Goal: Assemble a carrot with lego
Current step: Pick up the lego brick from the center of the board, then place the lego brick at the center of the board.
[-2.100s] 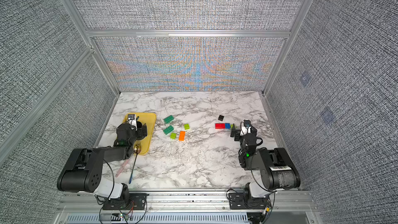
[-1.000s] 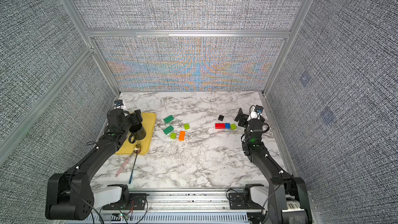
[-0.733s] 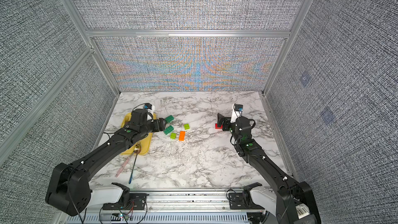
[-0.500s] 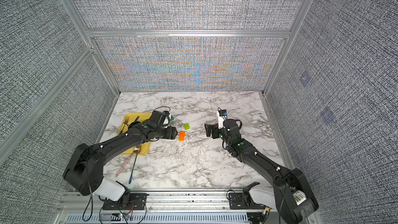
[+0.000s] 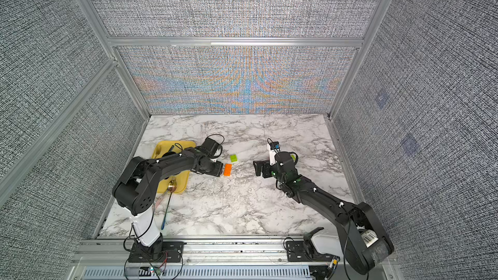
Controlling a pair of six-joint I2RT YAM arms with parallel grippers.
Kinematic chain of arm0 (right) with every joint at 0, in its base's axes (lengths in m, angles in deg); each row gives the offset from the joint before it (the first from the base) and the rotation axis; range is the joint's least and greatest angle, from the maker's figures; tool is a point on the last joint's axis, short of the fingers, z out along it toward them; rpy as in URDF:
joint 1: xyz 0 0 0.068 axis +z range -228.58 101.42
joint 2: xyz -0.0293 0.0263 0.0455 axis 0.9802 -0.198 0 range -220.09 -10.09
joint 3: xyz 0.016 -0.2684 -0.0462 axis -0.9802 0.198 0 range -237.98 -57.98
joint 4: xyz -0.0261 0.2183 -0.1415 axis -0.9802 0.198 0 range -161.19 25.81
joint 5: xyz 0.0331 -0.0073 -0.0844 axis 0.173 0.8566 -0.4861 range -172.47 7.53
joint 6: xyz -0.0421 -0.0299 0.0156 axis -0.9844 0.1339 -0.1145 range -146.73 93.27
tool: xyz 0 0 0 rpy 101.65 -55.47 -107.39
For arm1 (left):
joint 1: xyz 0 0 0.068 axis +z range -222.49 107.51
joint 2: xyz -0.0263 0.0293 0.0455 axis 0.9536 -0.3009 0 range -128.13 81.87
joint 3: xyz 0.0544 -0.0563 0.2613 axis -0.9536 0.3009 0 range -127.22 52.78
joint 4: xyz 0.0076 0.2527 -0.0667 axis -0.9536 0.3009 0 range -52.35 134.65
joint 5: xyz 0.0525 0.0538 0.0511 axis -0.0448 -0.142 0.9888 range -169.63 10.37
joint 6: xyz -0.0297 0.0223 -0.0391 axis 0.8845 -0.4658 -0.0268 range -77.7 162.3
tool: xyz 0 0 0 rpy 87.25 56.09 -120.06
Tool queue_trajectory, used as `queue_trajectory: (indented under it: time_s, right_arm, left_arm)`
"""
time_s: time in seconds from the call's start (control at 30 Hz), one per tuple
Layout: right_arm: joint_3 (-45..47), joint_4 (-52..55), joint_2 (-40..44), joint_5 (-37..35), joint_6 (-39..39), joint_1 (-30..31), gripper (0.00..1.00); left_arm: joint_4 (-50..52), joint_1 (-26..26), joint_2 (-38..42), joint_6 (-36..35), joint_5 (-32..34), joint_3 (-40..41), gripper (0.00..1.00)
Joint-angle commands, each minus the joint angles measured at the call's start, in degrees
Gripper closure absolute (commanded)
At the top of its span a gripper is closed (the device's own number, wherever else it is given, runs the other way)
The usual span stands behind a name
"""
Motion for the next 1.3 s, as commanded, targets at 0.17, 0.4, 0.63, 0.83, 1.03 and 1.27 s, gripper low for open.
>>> queue_trajectory:
  time_s: [0.17,0.4,0.63,0.83,1.03,1.27]
  right_arm:
    - [0.0,-1.3,-0.9,-0.4,0.7,0.5,0.01]
    - [0.3,1.3,0.9,-2.9,-0.2,0.6,0.01]
    - [1.5,-0.5,0.9,-6.1,0.8,-1.5,0.01]
    - [0.4,-0.6,-0.7,-6.6,3.5,-4.8,0.01]
    - [1.7,-0.8,0.1,-6.8,4.5,-5.9,0.01]
    - [2.4,-0.4,0.9,-7.5,5.4,-5.8,0.02]
  left_arm:
    - [1.0,0.1,-4.4,-1.6,1.7,-3.7,0.49]
    - [3.4,-3.4,4.4,5.6,5.0,4.2,0.69]
    - [0.1,-13.9,16.6,22.7,5.1,14.2,0.73]
    - [-2.2,-18.8,9.3,29.7,5.0,10.2,0.72]
    - [-2.4,-21.0,1.6,30.5,3.0,5.0,0.65]
    - [-0.6,-21.2,2.6,29.0,2.7,3.2,0.40]
